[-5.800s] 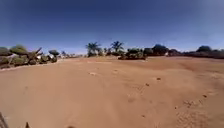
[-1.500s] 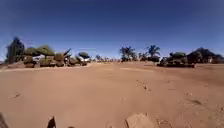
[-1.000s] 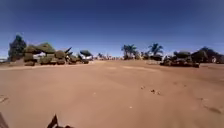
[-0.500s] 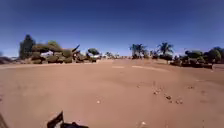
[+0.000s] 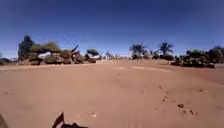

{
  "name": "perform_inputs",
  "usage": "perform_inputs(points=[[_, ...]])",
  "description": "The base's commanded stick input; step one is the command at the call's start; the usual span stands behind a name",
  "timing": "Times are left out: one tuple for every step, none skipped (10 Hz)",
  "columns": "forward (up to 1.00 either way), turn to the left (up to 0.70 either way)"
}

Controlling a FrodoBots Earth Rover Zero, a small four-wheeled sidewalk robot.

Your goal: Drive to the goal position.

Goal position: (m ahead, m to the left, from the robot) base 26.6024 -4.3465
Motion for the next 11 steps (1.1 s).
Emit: perform_inputs(points=[[0.7,0.0],[0.7,0.0],[0.7,0.0],[0.7,0.0],[0.7,0.0],[0.7,0.0],[0.7,0.0],[0.7,0.0],[0.7,0.0],[0.7,0.0],[0.7,0.0]])
